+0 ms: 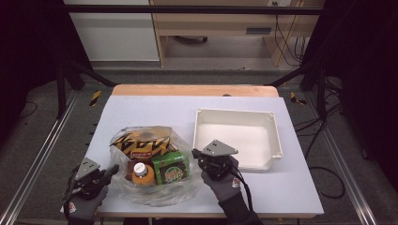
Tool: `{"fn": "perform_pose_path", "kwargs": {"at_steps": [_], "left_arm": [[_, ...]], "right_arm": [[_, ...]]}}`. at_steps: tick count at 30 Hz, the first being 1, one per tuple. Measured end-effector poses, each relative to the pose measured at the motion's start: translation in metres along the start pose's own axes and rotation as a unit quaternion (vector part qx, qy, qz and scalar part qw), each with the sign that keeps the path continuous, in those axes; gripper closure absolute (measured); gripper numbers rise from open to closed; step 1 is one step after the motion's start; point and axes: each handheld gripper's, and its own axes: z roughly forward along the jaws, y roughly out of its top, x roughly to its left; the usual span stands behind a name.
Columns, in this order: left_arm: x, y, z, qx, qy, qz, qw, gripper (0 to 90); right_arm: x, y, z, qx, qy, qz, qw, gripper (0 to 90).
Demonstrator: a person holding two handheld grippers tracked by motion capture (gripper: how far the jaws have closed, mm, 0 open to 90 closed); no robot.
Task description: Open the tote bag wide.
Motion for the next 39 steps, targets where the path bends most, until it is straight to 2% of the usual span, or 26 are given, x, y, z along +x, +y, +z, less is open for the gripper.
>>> {"fn": "perform_pose_path", "kwargs": {"at_steps": [3,6,9,12,17,20,23,26,28,30,32,33,36,39], "left_arm": [[0.0,0.0,0.0,-0.001,-0.001,0.0,1.0,88.2],[-0.001,0.0,0.0,-0.001,-0.001,0.002,1.0,88.2],[0.0,0.0,0.0,0.0,0.0,0.002,1.0,88.2],[0.0,0.0,0.001,0.002,0.001,0.002,1.0,88.2],[0.001,-0.001,0.001,0.003,0.002,0.001,1.0,88.0],[0.001,-0.001,0.001,0.001,0.001,0.0,1.0,87.9],[0.001,-0.001,0.001,0.0,0.0,-0.001,1.0,87.9],[0.001,-0.001,0.001,-0.001,-0.001,-0.001,1.0,87.9],[0.0,0.0,0.001,-0.001,0.0,0.002,1.0,87.9],[0.001,-0.001,0.001,0.0,-0.001,0.0,1.0,87.9],[0.001,-0.001,0.0,-0.001,-0.001,-0.001,1.0,87.9],[0.001,-0.001,0.0,-0.001,-0.001,-0.001,1.0,87.9],[0.001,-0.001,0.001,-0.001,-0.002,-0.001,1.0,87.9],[0.001,-0.001,0.001,0.0,-0.002,-0.001,1.0,87.9]], "right_arm": [[-0.005,0.002,-0.002,-0.005,-0.026,-0.009,0.9996,89.8],[-0.006,0.001,0.001,0.004,-0.035,-0.013,0.9993,89.8],[-0.002,-0.001,0.008,0.017,-0.029,-0.021,0.9992,88.8],[0.003,-0.003,0.013,0.035,-0.013,-0.028,0.9989,84.8],[0.003,-0.011,0.014,0.042,0.007,-0.009,0.9991,77.8],[-0.001,-0.013,0.009,0.024,0.012,0.004,0.9996,67.5],[-0.005,-0.008,-0.004,-0.009,0.037,0.015,0.9992,57.1],[-0.002,0.003,-0.018,-0.04,0.05,0.013,0.9979,50.6],[0.003,0.011,-0.022,-0.049,0.055,0.01,0.9972,45.2],[0.009,0.016,-0.02,-0.039,0.056,0.004,0.9977,39.2],[0.016,0.012,-0.009,-0.009,0.038,-0.004,0.9992,36.6],[0.016,0.012,-0.009,-0.009,0.038,-0.004,0.9992,36.6],[0.015,-0.002,0.004,0.014,0.037,0.014,0.9991,39.1],[0.014,-0.012,0.009,0.028,0.036,0.014,0.9989,47.1]]}}
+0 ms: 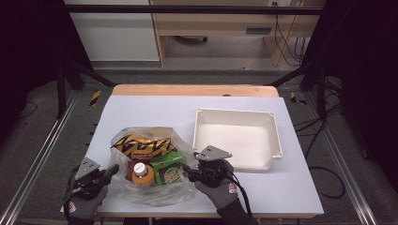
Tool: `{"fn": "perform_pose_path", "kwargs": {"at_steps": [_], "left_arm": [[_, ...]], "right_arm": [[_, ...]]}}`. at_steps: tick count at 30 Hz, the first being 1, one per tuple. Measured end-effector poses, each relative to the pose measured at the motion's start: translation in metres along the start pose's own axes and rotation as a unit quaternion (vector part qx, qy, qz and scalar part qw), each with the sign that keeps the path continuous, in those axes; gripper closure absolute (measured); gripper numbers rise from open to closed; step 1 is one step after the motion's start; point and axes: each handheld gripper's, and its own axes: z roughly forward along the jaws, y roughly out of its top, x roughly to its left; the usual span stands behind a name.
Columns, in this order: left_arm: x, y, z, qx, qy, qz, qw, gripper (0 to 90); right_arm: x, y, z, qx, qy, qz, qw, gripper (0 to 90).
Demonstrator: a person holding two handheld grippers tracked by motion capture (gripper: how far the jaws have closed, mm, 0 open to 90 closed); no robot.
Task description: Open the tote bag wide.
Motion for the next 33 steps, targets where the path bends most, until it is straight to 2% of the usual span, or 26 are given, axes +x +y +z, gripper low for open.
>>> {"fn": "perform_pose_path", "kwargs": {"at_steps": [7,10,13,16,20,24,29,30,33], "left_arm": [[0.001,0.0,-0.001,0.0,0.001,-0.001,1.0,87.9],[0.001,0.0,-0.001,-0.002,0.001,-0.002,1.0,87.9],[0.001,0.0,-0.001,-0.001,0.002,-0.002,1.0,87.8],[0.001,0.0,0.0,-0.001,0.002,-0.001,1.0,87.8],[0.002,0.0,0.0,0.001,0.004,-0.001,1.0,87.7],[0.002,-0.001,0.001,0.003,0.004,-0.002,1.0,87.6],[0.001,-0.001,0.001,0.002,0.005,0.001,1.0,87.5],[0.002,-0.001,0.001,0.002,0.004,0.001,1.0,87.3],[0.002,-0.001,0.001,0.001,0.003,0.001,1.0,87.1]], "right_arm": [[-0.006,-0.004,-0.003,0.0,0.009,0.015,0.9998,82.9],[-0.014,-0.003,-0.01,-0.01,-0.001,0.02,0.9997,89.5],[-0.019,-0.003,-0.012,-0.011,-0.017,0.02,0.9996,90.0],[-0.019,-0.004,-0.006,-0.004,-0.028,0.013,0.9995,90.0],[-0.018,-0.004,0.004,0.006,-0.027,0.014,0.9995,89.8],[-0.015,-0.006,0.012,0.035,-0.008,0.011,0.9993,88.0],[-0.014,-0.011,0.023,0.047,-0.008,0.013,0.9988,85.3],[-0.015,-0.014,0.028,0.049,-0.017,0.012,0.9986,83.5],[-0.016,-0.016,0.031,0.047,-0.017,0.014,0.9986,79.0]]}}
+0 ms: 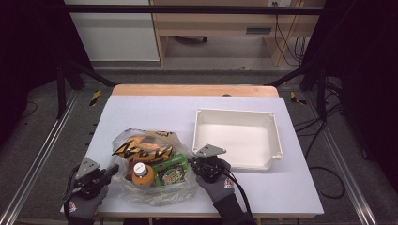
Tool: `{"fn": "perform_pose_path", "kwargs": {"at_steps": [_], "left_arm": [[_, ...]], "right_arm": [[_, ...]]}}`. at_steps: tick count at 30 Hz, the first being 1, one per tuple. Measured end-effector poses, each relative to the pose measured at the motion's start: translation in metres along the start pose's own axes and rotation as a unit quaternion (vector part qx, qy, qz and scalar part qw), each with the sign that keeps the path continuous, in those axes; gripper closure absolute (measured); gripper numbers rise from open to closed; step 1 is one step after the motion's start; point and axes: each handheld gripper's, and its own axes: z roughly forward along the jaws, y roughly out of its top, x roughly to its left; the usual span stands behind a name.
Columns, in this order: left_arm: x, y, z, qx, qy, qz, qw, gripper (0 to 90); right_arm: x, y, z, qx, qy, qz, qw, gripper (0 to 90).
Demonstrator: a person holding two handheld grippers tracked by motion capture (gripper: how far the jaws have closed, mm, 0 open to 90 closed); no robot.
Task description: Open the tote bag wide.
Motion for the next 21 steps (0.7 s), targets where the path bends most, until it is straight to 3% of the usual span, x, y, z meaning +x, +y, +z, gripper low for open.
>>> {"fn": "perform_pose_path", "kwargs": {"at_steps": [3,5,6,7,12,14,15,18,21], "left_arm": [[0.001,0.0,0.0,0.001,-0.002,-0.002,1.0,87.0],[0.001,0.0,0.0,0.0,-0.002,-0.002,1.0,87.0],[0.002,0.0,0.0,0.0,-0.004,-0.004,1.0,87.0],[0.002,0.0,0.0,-0.001,-0.004,-0.005,1.0,87.0],[0.001,0.0,-0.001,-0.005,-0.005,-0.004,1.0,87.1],[0.001,0.0,-0.001,-0.006,-0.004,-0.002,1.0,87.1],[0.001,0.0,-0.001,-0.006,-0.004,-0.002,1.0,87.1],[0.001,0.0,-0.001,-0.007,-0.004,-0.002,1.0,87.2],[0.001,0.0,-0.002,-0.011,-0.003,-0.002,0.9999,87.4]], "right_arm": [[-0.001,-0.001,-0.004,-0.008,0.009,-0.001,0.9999,72.7],[-0.004,0.0,-0.016,-0.026,0.019,-0.003,0.9995,66.6],[-0.007,0.001,-0.028,-0.053,0.03,-0.003,0.9982,61.9],[-0.007,0.001,-0.028,-0.053,0.03,-0.003,0.9982,61.9],[-0.009,0.009,-0.064,-0.124,0.052,-0.01,0.9909,55.7],[-0.007,0.015,-0.075,-0.146,0.064,-0.012,0.9871,57.7],[-0.003,0.02,-0.079,-0.155,0.073,-0.016,0.985,62.8],[0.009,0.032,-0.078,-0.148,0.087,-0.028,0.9847,74.4],[0.022,0.039,-0.061,-0.13,0.1,-0.036,0.9859,85.7]]}}
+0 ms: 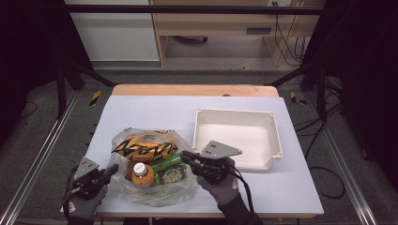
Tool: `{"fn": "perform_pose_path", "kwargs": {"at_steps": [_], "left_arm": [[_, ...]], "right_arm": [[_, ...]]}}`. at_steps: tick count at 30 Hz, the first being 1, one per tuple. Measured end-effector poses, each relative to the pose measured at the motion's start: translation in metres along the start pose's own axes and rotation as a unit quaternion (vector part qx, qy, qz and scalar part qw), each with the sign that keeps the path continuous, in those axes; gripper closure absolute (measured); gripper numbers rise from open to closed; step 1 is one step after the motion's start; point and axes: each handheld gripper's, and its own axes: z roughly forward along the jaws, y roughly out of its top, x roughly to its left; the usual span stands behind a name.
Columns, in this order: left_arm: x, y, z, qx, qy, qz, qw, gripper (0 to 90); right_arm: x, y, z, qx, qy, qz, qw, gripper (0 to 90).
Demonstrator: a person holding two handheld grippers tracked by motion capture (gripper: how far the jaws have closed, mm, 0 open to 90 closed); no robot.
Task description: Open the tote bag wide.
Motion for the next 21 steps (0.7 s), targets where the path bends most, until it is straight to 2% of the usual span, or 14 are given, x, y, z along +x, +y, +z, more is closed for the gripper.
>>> {"fn": "perform_pose_path", "kwargs": {"at_steps": [3,4,6,8,10,15,18,21], "left_arm": [[0.0,0.0,0.0,-0.001,-0.001,0.0,1.0,87.8],[0.0,0.0,0.0,-0.001,-0.001,0.001,1.0,88.1],[0.001,0.0,0.0,0.0,-0.001,0.0,1.0,88.2],[0.001,0.0,0.0,0.0,-0.001,0.0,1.0,88.2],[0.001,0.0,0.0,-0.001,-0.002,0.001,1.0,88.2],[0.0,0.0,0.0,0.001,-0.002,0.001,1.0,88.2],[0.0,0.0,0.0,0.001,-0.002,0.001,1.0,88.1],[0.001,0.0,0.001,0.001,-0.001,0.001,1.0,88.1]], "right_arm": [[0.001,-0.001,0.022,0.025,0.002,-0.001,0.9997,87.3],[0.001,-0.003,0.033,0.039,-0.002,0.0,0.9992,83.7],[0.0,-0.004,0.036,0.043,-0.008,0.0,0.999,80.2],[-0.004,-0.006,0.04,0.052,-0.029,0.0,0.9983,74.3],[-0.012,-0.007,0.039,0.056,-0.047,0.008,0.9973,72.3],[-0.03,-0.015,0.03,0.07,-0.069,0.018,0.995,69.4],[-0.035,-0.019,0.026,0.064,-0.06,0.028,0.9957,68.1],[-0.033,-0.02,0.021,0.052,-0.038,0.026,0.9976,66.9]]}}
